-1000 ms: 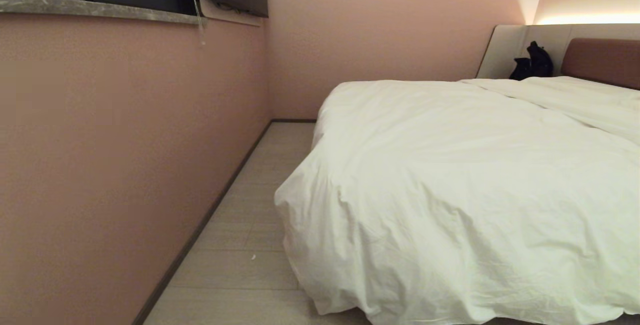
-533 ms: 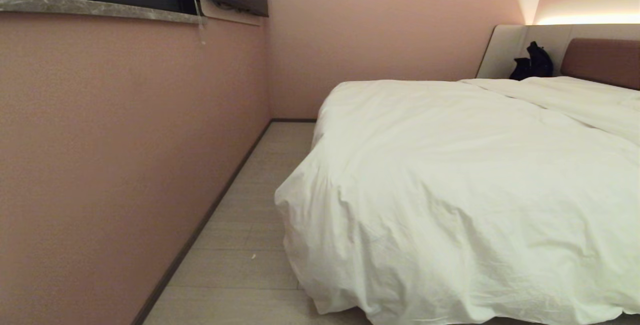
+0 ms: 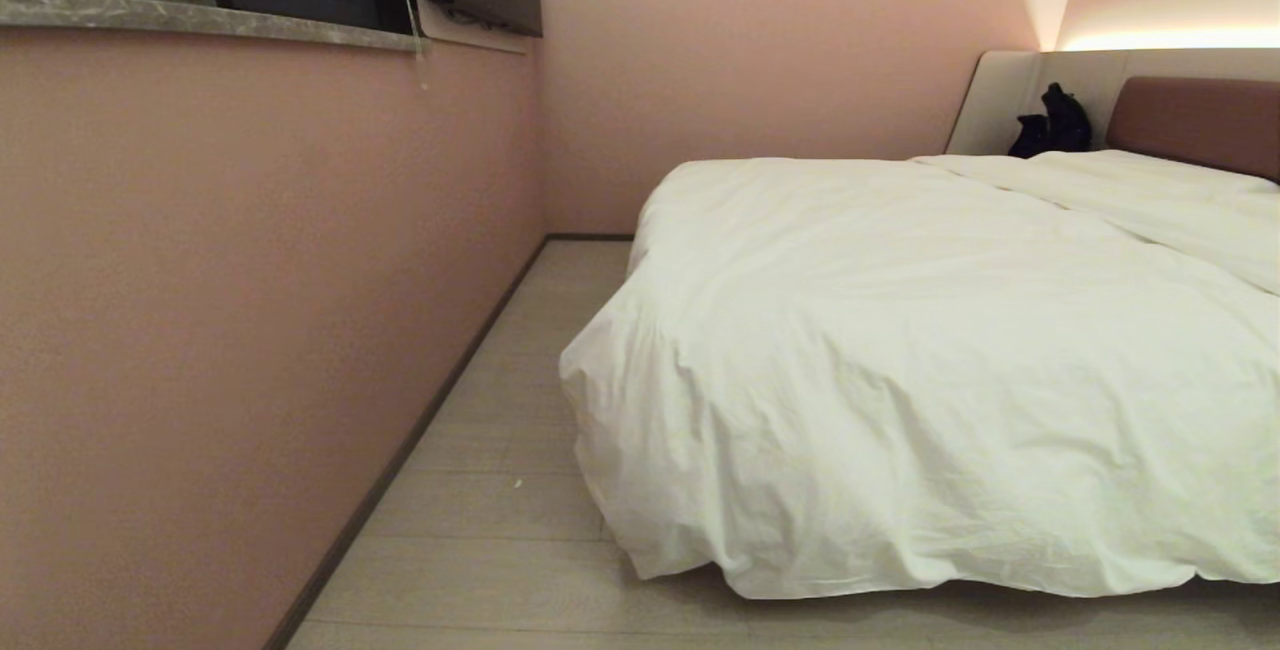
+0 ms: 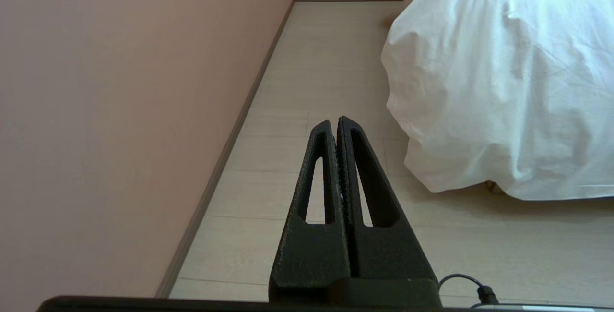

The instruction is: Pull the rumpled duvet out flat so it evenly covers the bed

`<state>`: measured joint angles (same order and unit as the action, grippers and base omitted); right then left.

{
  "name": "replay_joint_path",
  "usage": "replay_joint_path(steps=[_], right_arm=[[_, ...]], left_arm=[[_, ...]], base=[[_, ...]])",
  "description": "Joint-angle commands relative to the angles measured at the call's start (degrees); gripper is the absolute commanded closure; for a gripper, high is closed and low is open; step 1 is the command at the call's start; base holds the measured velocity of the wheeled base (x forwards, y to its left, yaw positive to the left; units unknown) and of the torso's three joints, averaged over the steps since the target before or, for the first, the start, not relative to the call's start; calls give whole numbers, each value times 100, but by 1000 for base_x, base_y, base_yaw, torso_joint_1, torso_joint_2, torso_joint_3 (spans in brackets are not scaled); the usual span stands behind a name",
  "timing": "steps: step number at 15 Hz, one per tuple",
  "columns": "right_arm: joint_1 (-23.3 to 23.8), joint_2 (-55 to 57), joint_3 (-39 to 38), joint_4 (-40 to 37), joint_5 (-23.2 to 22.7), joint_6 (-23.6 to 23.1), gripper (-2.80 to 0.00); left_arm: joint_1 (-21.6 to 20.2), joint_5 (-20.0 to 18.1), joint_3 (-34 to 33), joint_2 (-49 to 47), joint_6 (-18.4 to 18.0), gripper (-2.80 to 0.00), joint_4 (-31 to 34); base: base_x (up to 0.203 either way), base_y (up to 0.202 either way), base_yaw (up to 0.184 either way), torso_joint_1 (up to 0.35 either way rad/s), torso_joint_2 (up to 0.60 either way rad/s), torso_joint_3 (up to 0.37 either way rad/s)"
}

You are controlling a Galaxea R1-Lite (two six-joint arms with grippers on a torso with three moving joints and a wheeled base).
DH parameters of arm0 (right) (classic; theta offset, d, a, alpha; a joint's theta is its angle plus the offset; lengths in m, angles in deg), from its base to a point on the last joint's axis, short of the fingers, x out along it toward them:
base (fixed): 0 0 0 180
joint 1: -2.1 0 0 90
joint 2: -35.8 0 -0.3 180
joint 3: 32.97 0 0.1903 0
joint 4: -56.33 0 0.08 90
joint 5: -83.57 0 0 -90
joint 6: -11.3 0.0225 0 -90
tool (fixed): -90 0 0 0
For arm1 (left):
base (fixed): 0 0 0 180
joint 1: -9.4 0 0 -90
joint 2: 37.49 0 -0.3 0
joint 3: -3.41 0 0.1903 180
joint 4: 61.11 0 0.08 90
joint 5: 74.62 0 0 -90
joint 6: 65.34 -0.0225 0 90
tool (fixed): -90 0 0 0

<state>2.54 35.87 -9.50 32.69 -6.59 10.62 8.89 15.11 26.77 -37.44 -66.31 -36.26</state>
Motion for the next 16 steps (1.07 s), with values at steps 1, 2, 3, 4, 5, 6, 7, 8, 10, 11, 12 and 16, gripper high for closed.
replay_joint_path(steps=[1, 2, 3, 4, 5, 6, 7, 8, 10, 11, 12, 16], right_arm=[[0, 1, -1, 0, -2, -2, 0], [0, 1, -1, 0, -2, -2, 0], [0, 1, -1, 0, -2, -2, 0], [0, 1, -1, 0, -2, -2, 0], [0, 1, -1, 0, -2, -2, 0], [0, 1, -1, 0, -2, -2, 0], [0, 1, -1, 0, -2, -2, 0], [0, 1, -1, 0, -2, -2, 0], [0, 1, -1, 0, -2, -2, 0], [0, 1, -1, 0, -2, -2, 0], [0, 1, -1, 0, -2, -2, 0], [0, 1, -1, 0, -2, -2, 0]], left_arm=[[-2, 0, 0, -5, 0, 0, 2], [-2, 0, 0, -5, 0, 0, 2], [-2, 0, 0, -5, 0, 0, 2], [-2, 0, 0, -5, 0, 0, 2], [-2, 0, 0, -5, 0, 0, 2], [-2, 0, 0, -5, 0, 0, 2], [-2, -8, 0, -5, 0, 0, 2], [-2, -8, 0, -5, 0, 0, 2], [-2, 0, 0, -5, 0, 0, 2], [-2, 0, 0, -5, 0, 0, 2], [-2, -5, 0, -5, 0, 0, 2], [-2, 0, 0, -5, 0, 0, 2]], base=[[0, 0, 0, 0, 0, 0], [0, 0, 0, 0, 0, 0], [0, 0, 0, 0, 0, 0], [0, 0, 0, 0, 0, 0], [0, 0, 0, 0, 0, 0], [0, 0, 0, 0, 0, 0], [0, 0, 0, 0, 0, 0], [0, 0, 0, 0, 0, 0], [0, 0, 0, 0, 0, 0], [0, 0, 0, 0, 0, 0], [0, 0, 0, 0, 0, 0], [0, 0, 0, 0, 0, 0]])
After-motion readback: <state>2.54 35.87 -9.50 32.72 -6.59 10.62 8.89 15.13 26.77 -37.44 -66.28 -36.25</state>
